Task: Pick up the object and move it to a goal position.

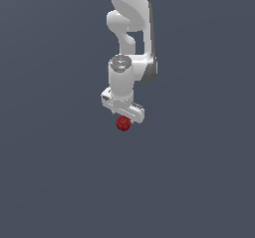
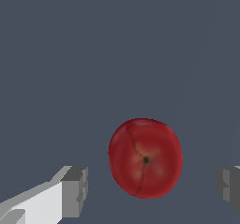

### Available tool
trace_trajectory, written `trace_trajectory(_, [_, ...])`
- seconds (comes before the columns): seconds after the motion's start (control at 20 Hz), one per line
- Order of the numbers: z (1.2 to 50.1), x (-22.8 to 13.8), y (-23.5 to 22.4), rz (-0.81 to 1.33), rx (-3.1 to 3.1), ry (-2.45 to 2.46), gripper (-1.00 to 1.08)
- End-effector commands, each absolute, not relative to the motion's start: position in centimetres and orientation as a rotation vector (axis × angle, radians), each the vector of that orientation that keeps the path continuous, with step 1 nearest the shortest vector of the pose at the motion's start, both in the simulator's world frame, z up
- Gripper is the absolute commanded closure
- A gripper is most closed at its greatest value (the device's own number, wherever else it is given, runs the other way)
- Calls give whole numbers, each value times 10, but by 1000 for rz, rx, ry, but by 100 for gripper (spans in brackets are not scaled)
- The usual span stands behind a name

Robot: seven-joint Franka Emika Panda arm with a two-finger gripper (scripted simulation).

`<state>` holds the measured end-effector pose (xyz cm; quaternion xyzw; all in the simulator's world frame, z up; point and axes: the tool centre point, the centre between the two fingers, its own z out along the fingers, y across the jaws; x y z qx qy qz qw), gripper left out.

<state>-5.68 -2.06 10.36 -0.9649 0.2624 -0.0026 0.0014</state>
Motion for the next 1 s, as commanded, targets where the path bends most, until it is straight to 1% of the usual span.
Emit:
trace_trajectory(0.0, [100,-61,-21,-4,-3017,869,-92])
trace_trajectory(0.5, [94,-64,-21,0,-3009,902,-92])
trace_trajectory(0.95, [56,-66,-21,0,-3008,908,-92])
